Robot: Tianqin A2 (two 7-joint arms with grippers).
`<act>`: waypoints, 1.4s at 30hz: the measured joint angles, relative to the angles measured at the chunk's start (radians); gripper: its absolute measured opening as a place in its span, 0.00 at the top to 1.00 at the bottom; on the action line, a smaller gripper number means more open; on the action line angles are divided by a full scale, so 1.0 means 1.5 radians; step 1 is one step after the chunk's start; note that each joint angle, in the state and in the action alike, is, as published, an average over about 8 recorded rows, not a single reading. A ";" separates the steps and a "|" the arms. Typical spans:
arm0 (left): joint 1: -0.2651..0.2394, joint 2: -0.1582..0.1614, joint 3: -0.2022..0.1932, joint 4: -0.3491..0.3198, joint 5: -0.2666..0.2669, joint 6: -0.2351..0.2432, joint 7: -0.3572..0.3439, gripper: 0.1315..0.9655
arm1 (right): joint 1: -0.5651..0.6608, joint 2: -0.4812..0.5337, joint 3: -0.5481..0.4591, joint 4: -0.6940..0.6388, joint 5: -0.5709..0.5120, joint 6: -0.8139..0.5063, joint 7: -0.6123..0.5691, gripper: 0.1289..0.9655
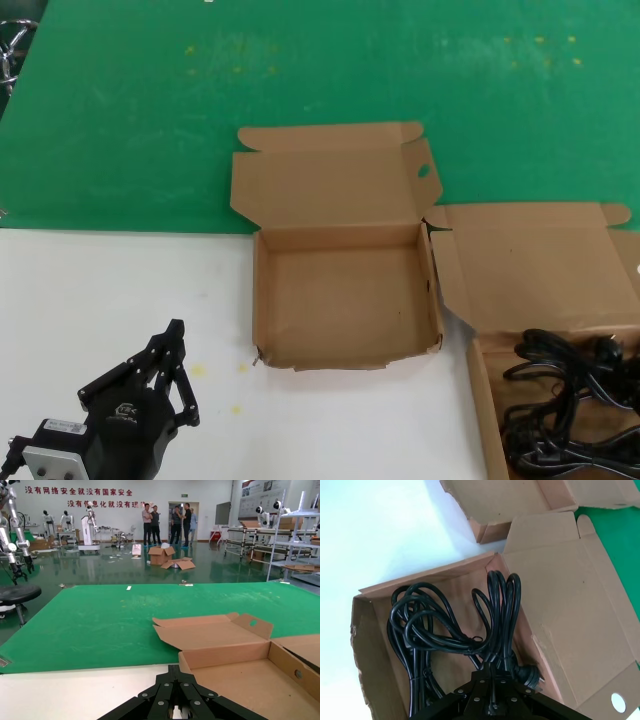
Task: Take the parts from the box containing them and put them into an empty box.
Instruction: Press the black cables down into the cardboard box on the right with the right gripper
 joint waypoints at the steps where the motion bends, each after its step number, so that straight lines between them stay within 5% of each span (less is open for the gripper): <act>1: 0.000 0.000 0.000 0.000 0.000 0.000 0.000 1.00 | -0.002 0.001 0.001 0.002 -0.001 0.000 0.002 0.96; 18: 0.000 0.000 0.000 0.000 0.000 0.000 0.000 1.00 | -0.019 0.000 0.005 -0.004 -0.006 0.014 0.008 0.83; 35: 0.000 0.000 0.000 0.000 0.000 0.000 0.000 1.00 | -0.016 -0.010 -0.001 -0.033 -0.004 0.031 -0.017 0.37; 42: 0.000 0.000 0.000 0.000 0.000 0.000 0.000 1.00 | -0.017 -0.013 -0.003 -0.039 -0.004 0.036 -0.024 0.35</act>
